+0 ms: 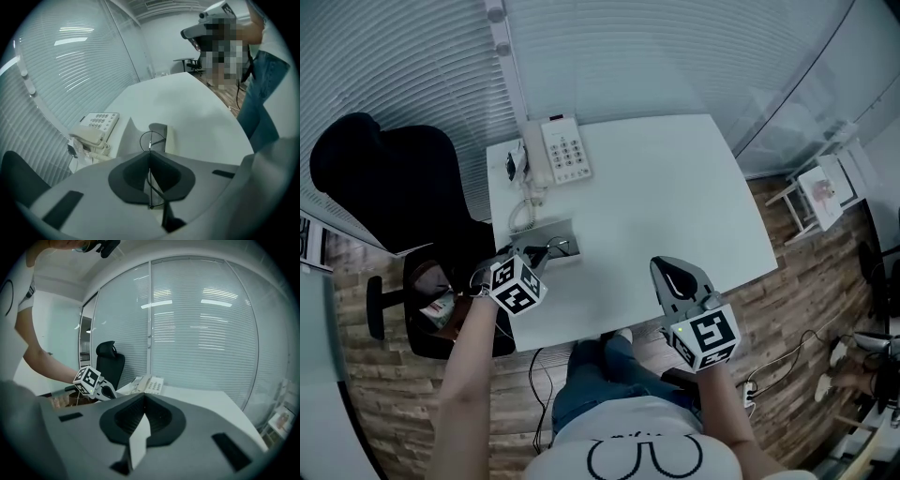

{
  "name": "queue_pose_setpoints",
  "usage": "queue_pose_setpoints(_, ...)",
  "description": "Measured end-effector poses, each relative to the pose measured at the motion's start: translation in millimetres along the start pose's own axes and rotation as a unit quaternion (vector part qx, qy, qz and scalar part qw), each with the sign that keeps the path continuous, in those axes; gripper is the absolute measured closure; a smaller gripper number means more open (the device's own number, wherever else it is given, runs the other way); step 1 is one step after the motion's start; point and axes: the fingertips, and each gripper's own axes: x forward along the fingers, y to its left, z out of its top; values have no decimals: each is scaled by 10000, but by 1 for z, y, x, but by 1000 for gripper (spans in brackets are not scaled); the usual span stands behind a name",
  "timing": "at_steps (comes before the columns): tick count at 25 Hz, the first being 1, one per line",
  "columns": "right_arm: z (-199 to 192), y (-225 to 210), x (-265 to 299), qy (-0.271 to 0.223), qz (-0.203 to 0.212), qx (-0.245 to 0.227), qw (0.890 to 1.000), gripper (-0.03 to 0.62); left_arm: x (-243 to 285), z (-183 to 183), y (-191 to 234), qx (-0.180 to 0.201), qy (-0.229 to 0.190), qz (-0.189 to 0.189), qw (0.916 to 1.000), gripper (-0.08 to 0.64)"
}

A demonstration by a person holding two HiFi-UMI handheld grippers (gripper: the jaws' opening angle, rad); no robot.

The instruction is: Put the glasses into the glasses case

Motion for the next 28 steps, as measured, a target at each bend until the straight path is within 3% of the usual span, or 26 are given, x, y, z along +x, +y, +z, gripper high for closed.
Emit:
queue_pose_setpoints(5,2,11,5,10,110,-60,9999,581,5,-3,-8,72,34,14,10000,537)
queue_pose_setpoints(9,7,18,6,-7,172,-144,9997,581,5,-3,-9,-98,8,-112,9999,528)
queue_pose_setpoints(12,11,18,6,-58,136,-177,9997,581,-1,-2,-7,-306,-91,-179,9993,431)
queue_pose_setpoints(18,39,16,10,-419,15,-275,9987,581,-35,8,29,-545,-510,323,9967,426)
queue_pose_setpoints(23,64,16,14,-803,-91,-310,9962,581,-85,18,71,-894,-1095,934,9855,426)
queue_pose_setpoints(28,84,21,18,-1023,-122,-407,9938,581,-133,33,99,-1299,-1801,1472,9639,433)
